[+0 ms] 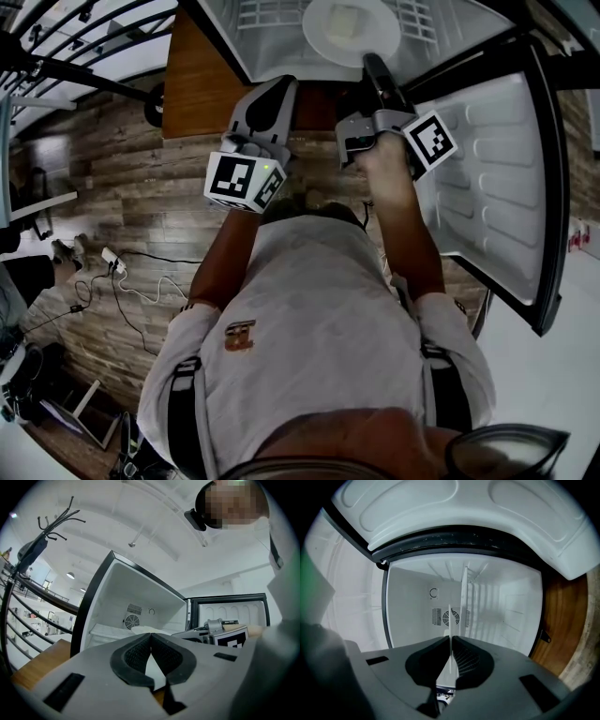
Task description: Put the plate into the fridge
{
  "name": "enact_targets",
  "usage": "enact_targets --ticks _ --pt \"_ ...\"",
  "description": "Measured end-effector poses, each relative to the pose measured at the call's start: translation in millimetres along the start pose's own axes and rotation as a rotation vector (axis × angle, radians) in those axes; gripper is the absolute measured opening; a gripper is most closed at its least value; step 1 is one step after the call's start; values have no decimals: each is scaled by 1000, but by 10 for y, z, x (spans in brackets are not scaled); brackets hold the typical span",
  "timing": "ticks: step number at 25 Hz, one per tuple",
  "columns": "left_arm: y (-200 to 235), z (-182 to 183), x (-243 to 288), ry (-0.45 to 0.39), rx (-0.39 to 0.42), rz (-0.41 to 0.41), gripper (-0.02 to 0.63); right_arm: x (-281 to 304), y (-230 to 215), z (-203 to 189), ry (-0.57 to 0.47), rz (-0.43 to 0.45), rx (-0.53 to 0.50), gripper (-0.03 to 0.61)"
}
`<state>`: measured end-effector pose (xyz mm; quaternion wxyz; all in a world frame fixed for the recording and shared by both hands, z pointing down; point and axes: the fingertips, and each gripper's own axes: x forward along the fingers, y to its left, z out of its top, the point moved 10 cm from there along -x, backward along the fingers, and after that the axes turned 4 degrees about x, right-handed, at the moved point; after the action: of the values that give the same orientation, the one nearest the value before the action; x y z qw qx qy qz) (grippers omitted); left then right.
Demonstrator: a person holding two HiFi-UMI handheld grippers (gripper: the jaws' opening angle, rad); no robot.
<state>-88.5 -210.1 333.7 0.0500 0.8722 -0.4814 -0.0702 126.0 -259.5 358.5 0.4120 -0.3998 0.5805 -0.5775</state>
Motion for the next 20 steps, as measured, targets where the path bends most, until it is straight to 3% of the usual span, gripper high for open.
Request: enact_targets --ticks 20 --pt "-13 -233 44 7 -18 -35 18 68 -188 71 -65 -5 47 41"
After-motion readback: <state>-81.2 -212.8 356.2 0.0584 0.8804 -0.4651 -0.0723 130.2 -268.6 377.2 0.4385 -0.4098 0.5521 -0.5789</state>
